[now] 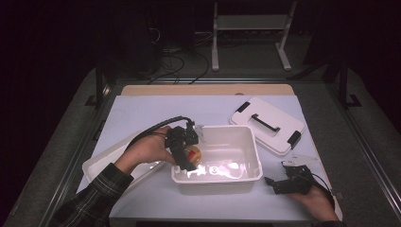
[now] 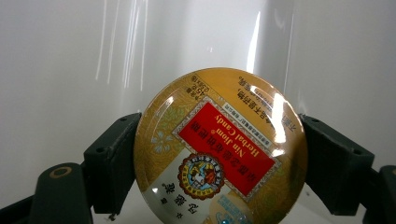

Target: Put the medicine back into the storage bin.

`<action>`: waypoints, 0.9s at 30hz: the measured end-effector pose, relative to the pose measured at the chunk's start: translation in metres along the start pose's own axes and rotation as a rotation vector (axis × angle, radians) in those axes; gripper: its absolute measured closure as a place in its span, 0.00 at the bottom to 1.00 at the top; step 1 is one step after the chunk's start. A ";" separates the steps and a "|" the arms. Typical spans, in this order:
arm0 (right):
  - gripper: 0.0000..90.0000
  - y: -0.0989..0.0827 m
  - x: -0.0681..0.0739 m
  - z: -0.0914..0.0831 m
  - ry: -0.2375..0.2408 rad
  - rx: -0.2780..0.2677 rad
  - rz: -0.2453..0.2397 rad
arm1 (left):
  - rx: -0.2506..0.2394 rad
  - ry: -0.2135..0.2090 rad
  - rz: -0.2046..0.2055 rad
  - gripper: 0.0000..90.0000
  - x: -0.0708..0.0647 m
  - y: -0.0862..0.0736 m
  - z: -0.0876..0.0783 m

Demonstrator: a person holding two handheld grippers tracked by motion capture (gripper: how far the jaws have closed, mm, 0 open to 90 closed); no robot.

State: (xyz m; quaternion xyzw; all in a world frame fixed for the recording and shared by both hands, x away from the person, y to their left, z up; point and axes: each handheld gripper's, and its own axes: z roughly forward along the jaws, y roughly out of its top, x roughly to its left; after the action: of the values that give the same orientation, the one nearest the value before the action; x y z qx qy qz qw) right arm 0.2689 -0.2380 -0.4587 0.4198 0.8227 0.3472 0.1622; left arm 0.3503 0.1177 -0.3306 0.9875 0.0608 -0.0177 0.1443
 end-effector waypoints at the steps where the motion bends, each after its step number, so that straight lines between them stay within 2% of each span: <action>1: 0.10 0.000 0.000 0.000 0.000 0.000 0.000 | 0.000 -0.007 -0.004 0.21 0.000 0.000 0.000; 5: 0.10 0.000 0.000 0.000 0.000 0.000 0.000 | -0.022 -0.006 -0.015 0.15 0.001 -0.001 -0.002; 12: 0.10 0.000 0.000 0.000 -0.001 0.001 0.000 | -0.044 0.006 -0.015 0.15 -0.001 -0.001 -0.010; 20: 0.10 0.000 0.000 0.000 -0.001 0.000 0.000 | -0.105 0.025 -0.042 0.15 -0.003 -0.006 -0.040; 27: 0.10 0.000 0.000 0.000 -0.001 0.001 0.000 | -0.133 0.050 -0.079 0.16 -0.002 -0.021 -0.061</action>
State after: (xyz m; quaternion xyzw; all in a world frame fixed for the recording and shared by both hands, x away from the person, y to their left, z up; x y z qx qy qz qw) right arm 0.2688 -0.2379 -0.4586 0.4202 0.8227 0.3468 0.1624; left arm 0.3464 0.1550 -0.2780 0.9727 0.1042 0.0053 0.2072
